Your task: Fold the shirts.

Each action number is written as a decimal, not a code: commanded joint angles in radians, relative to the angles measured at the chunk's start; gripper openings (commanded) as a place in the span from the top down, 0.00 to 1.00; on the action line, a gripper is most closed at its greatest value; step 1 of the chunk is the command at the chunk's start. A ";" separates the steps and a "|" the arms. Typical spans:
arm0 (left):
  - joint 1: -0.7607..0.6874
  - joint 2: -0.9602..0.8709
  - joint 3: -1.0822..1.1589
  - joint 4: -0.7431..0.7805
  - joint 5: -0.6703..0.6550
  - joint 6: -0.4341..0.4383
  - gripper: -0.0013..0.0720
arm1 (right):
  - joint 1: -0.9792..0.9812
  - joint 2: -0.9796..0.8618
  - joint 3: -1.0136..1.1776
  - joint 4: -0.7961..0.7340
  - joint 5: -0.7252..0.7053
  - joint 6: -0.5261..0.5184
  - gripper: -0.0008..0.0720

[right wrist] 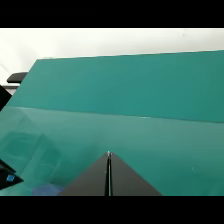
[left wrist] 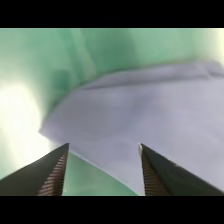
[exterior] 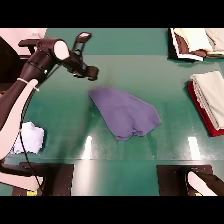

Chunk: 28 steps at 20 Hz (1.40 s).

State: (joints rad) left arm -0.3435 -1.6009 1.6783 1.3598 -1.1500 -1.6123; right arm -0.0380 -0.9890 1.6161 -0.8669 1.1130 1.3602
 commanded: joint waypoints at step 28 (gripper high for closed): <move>0.149 -0.071 0.010 -0.105 -0.114 0.206 0.94 | 0.011 -0.059 -0.712 -0.249 0.133 0.142 0.32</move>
State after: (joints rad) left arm -0.1955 -1.6909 1.6878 1.2385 -1.2606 -1.4132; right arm -0.0372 -1.0100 1.0828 -1.0607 1.2980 1.4811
